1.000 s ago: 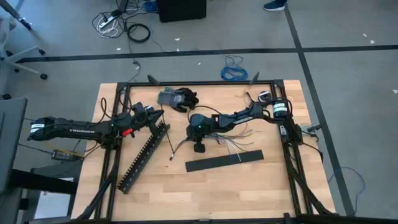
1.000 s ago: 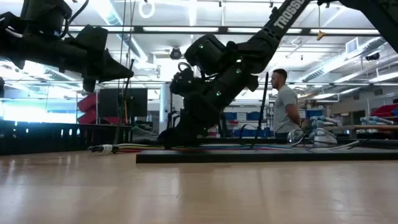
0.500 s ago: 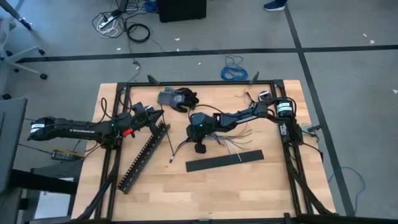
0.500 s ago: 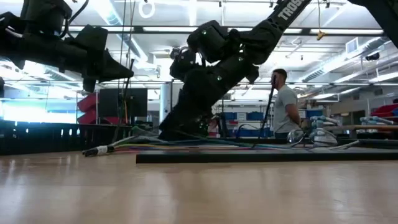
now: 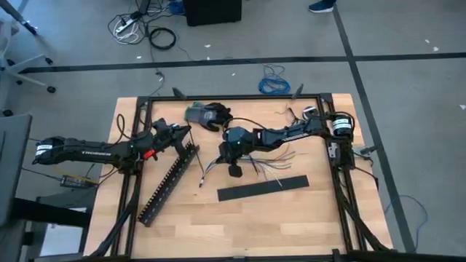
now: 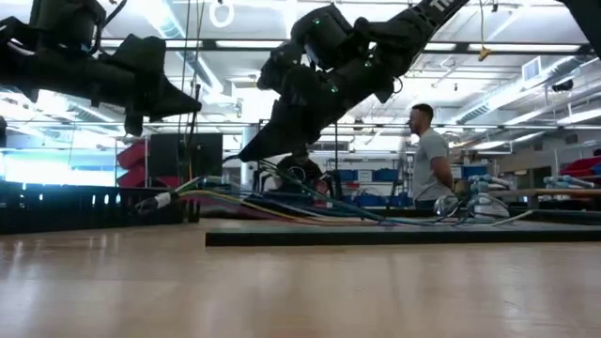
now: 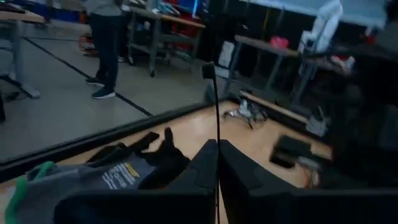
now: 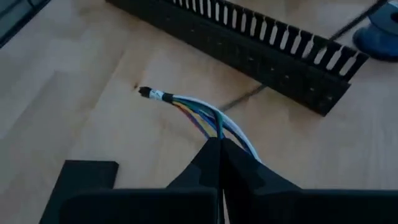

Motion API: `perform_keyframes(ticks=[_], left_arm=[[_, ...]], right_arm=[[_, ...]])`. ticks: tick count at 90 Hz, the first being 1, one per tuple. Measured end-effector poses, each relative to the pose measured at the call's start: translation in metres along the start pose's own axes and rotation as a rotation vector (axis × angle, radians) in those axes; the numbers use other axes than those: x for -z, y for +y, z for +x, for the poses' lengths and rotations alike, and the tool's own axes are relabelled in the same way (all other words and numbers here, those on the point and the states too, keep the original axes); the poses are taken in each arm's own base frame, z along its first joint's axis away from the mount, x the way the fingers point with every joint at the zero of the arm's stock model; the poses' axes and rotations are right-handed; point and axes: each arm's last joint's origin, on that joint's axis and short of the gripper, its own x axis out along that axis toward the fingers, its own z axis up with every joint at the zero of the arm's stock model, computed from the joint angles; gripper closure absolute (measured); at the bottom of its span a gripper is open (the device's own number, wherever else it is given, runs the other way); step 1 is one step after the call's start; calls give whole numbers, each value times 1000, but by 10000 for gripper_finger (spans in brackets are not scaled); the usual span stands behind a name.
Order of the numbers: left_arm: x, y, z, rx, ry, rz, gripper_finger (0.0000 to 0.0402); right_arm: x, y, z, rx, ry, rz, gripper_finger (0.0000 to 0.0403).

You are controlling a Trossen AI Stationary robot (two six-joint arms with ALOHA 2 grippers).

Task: Ziptie cables
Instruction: Wrap the other black zip tie on the cable wires

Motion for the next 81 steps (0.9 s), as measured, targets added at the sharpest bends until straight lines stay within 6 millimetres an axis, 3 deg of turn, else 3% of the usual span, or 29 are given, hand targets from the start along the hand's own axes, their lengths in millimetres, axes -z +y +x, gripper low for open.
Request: perform_keyframes(ticks=[81], left_arm=[[35, -31, 41, 75, -8, -127, 402]], right_arm=[[2, -4, 0, 35, 13, 0, 403]])
